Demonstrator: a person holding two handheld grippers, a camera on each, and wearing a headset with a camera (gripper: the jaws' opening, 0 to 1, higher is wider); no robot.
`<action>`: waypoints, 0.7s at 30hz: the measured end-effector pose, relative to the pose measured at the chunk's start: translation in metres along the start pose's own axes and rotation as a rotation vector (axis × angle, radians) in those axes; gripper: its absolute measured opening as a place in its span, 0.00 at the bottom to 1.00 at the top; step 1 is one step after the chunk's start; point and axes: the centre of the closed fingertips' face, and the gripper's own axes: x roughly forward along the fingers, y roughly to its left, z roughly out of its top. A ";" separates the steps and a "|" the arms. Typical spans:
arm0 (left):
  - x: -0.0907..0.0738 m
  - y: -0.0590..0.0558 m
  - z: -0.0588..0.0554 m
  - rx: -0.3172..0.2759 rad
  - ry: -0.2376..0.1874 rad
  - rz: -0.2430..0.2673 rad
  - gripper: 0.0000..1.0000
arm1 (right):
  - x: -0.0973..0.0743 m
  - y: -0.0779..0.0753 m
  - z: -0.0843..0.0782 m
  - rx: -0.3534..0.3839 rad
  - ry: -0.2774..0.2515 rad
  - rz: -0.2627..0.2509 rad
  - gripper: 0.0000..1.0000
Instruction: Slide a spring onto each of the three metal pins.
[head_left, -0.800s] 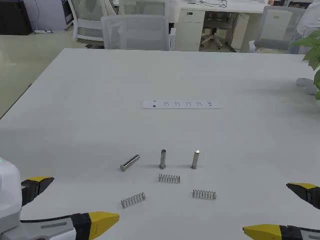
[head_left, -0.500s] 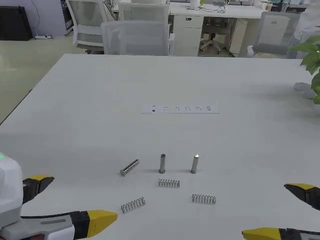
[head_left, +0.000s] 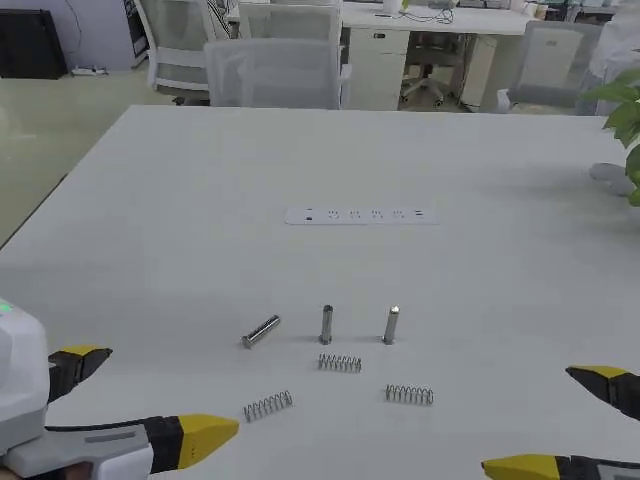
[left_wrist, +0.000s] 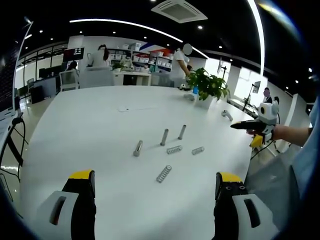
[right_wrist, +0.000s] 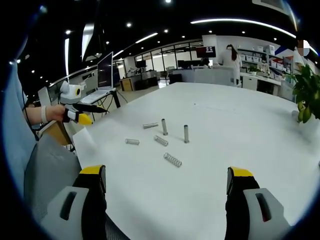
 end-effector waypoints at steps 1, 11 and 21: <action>0.000 0.000 0.000 0.000 -0.002 -0.001 0.98 | 0.000 0.000 0.000 -0.001 0.001 0.001 1.00; 0.000 0.002 0.002 0.003 -0.003 0.006 0.98 | 0.001 0.003 0.002 0.004 -0.009 0.006 1.00; -0.001 0.001 0.000 0.001 -0.003 0.006 0.98 | 0.003 0.004 0.002 0.002 -0.006 0.011 1.00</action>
